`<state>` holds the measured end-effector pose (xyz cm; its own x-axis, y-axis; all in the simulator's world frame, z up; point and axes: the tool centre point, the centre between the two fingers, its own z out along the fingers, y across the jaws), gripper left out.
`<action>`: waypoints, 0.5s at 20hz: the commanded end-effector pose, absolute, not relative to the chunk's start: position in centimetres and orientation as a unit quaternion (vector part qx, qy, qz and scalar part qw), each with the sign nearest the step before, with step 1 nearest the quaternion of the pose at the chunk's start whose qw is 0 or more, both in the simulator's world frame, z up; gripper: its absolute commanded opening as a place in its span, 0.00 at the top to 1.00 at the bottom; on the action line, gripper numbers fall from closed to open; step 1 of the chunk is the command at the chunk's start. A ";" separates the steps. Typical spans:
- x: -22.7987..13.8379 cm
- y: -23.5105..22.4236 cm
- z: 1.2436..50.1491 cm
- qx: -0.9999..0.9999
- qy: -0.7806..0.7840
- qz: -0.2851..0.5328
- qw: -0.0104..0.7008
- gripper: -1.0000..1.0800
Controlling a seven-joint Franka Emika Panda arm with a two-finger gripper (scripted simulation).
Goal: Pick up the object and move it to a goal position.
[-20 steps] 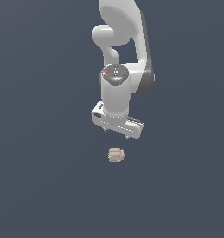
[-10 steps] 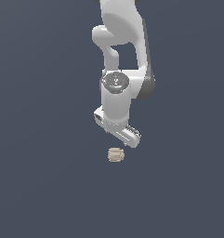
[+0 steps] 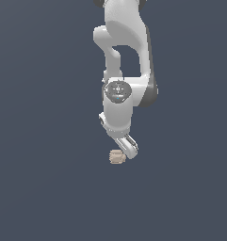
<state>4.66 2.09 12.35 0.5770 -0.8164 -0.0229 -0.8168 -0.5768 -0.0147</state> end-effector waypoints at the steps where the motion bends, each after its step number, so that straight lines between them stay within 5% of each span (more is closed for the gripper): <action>1: 5.0 2.1 12.0 -0.872 0.490 0.007 0.011 0.04; 10: 6.0 2.1 10.6 -0.807 0.591 0.005 0.005 0.04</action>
<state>5.83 2.13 10.86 0.3413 -0.9398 -0.0163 -0.9400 -0.3413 -0.0041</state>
